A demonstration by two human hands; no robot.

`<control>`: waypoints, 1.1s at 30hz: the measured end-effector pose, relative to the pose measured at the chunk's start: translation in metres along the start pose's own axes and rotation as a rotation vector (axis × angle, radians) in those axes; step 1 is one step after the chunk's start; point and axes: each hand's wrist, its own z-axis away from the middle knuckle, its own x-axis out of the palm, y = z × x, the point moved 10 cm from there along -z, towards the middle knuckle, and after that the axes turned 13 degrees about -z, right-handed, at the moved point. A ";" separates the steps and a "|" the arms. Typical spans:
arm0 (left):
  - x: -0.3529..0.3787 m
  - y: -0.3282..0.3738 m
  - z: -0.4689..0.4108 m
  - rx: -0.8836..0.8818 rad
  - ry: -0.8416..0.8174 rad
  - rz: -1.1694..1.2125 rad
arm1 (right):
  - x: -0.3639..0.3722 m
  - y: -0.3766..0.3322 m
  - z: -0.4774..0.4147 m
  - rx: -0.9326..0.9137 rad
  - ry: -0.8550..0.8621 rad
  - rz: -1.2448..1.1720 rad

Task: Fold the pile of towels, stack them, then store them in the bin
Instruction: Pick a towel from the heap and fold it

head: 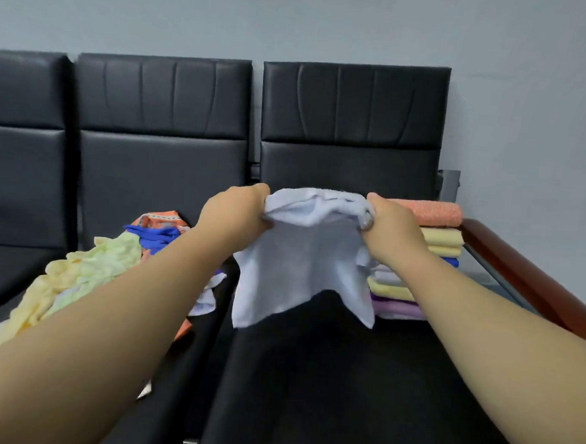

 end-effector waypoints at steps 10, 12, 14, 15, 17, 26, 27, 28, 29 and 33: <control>0.082 0.023 0.070 0.236 -0.494 -0.048 | 0.052 0.023 0.088 0.032 -0.532 -0.123; 0.130 0.031 0.101 0.289 -0.643 0.040 | 0.093 0.050 0.126 0.150 -0.711 -0.145; 0.175 0.029 0.135 0.315 -0.814 0.029 | 0.125 0.073 0.154 0.225 -0.798 -0.139; 0.194 0.028 0.149 0.326 -0.881 0.033 | 0.138 0.081 0.164 0.249 -0.842 -0.123; 0.218 0.028 0.158 0.327 -0.957 0.074 | 0.154 0.089 0.168 0.259 -0.882 -0.103; 0.217 0.008 0.118 0.194 -0.761 0.390 | 0.168 0.083 0.138 0.230 -0.795 -0.201; 0.219 0.009 0.119 0.199 -0.747 0.396 | 0.173 0.083 0.139 0.212 -0.808 -0.174; 0.225 0.010 0.119 0.199 -0.751 0.400 | 0.179 0.086 0.138 0.182 -0.813 -0.134; 0.229 0.011 0.120 0.200 -0.764 0.396 | 0.181 0.087 0.135 0.144 -0.795 -0.093; 0.239 0.016 0.122 0.206 -0.795 0.388 | 0.172 0.093 0.130 0.097 -0.699 0.004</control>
